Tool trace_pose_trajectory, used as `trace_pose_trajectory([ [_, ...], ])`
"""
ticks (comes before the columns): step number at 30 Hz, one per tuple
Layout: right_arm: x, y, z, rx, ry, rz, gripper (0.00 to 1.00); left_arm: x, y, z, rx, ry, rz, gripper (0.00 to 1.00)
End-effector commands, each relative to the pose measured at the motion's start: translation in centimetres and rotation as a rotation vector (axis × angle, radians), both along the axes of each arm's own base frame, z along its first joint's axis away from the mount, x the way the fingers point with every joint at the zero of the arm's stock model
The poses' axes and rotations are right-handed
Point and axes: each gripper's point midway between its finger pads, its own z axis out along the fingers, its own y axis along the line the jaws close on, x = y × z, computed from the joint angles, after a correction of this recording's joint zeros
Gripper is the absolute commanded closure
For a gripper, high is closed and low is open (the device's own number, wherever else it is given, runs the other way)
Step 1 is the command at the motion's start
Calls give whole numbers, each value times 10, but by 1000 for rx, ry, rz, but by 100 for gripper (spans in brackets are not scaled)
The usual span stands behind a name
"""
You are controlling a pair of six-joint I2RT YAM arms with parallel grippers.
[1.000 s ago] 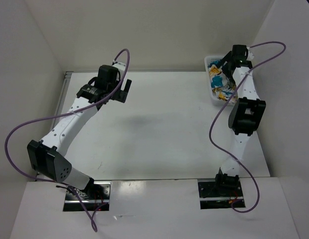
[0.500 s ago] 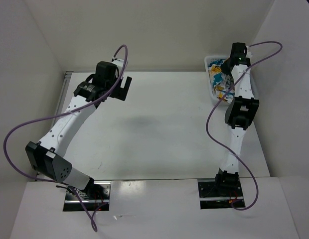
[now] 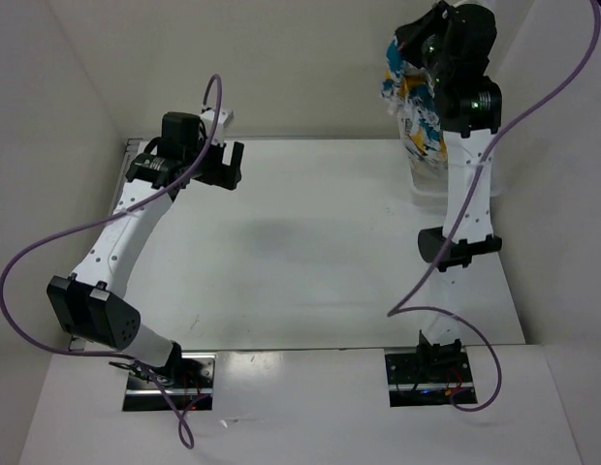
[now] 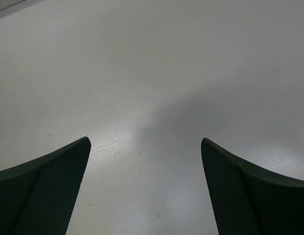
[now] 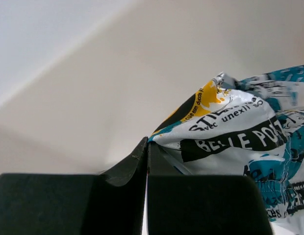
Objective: Fold and stack the shorts
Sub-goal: Grab the shorts from the pile, then move the shorts to the center of the board
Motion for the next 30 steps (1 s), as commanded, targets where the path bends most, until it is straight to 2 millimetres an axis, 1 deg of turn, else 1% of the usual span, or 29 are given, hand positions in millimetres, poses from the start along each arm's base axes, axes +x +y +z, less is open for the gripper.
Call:
trace_pose_trajectory([
  [1, -66, 35, 83, -30, -220, 141, 100, 2, -2, 23, -57, -58, -39, 0],
  [2, -79, 43, 90, -43, -236, 157, 100, 1, 0, 21, -50, -51, -30, 0],
  [3, -93, 62, 93, -60, -247, 197, 100, 0, 2, 32, -48, -71, -22, 0],
  [4, -108, 69, 99, -55, -257, 219, 100, 1, 7, 32, -47, -72, -9, 0],
  [5, -108, 81, 84, -74, -203, 246, 100, 0, 11, 40, -38, -90, 10, 0],
  [6, -113, 100, 73, -76, -163, 278, 100, 0, 18, 38, -28, -83, 32, 0],
  [7, -121, 108, 69, -87, -143, 286, 100, 2, 21, 48, -23, -107, 46, 0],
  [8, -123, 117, 39, -116, -38, 301, 100, 0, 31, 50, -4, -113, 85, 0],
  [9, -122, 122, 21, -119, 27, 288, 100, 1, 41, 54, 2, -119, 113, 0],
  [10, -115, 142, -12, -119, 127, 309, 100, 2, 46, 54, 3, -119, 125, 0],
  [11, -114, 141, -50, -146, 259, 275, 100, 4, 59, 59, 3, -129, 158, 0],
  [12, -108, 151, -62, -143, 289, 283, 92, 4, 60, 59, -10, -127, 151, 0],
  [13, -94, 170, -107, -190, 398, 302, 80, 4, 63, 59, -20, -125, 150, 0],
  [14, -85, 176, -126, -205, 434, 302, 67, 5, 63, 56, -50, -117, 124, 0],
  [15, -75, 181, -139, -220, 443, 281, 61, 5, 61, 51, -64, -106, 108, 0],
  [16, -68, 179, -143, -210, 442, 239, 53, 6, 57, 49, -78, -107, 87, 0],
  [17, -62, 175, -150, -223, 450, 205, 44, 6, 58, 50, -87, -105, 82, 0],
  [18, -59, 167, -146, -231, 436, 155, 21, 5, 56, 50, -93, -105, 73, 0],
  [19, -60, 162, -140, -230, 424, 135, 16, 5, 56, 45, -92, -92, 73, 0],
  [20, -65, 153, -127, -219, 408, 125, 12, 4, 56, 45, -92, -92, 73, 2],
  [21, -67, 151, -131, -230, 429, 124, 9, 3, 51, 39, -106, -76, 50, 4],
  [22, -70, 143, -127, -238, 427, 93, 5, 2, 50, 36, -112, -66, 41, 4],
  [23, -74, 138, -124, -244, 431, 79, 3, -1, 48, 24, -116, -36, 33, 8],
  [25, -91, 120, -116, -275, 447, 24, 3, -7, 43, 14, -131, -7, 10, 10],
  [26, -101, 115, -114, -294, 455, 8, 3, -7, 43, 6, -131, 5, 11, 10],
  [27, -120, 99, -113, -295, 484, -26, 2, -15, 42, -10, -134, 45, 5, 13],
  [28, -127, 84, -110, -312, 480, -79, 2, -18, 40, -14, -141, 45, -4, 14],
  [29, -135, 76, -147, -375, 572, -100, 2, -20, 39, -20, -146, 49, -11, 16],
  [30, -166, 56, -119, -335, 501, -97, 4, -22, 37, -26, -151, 53, -18, 18],
])
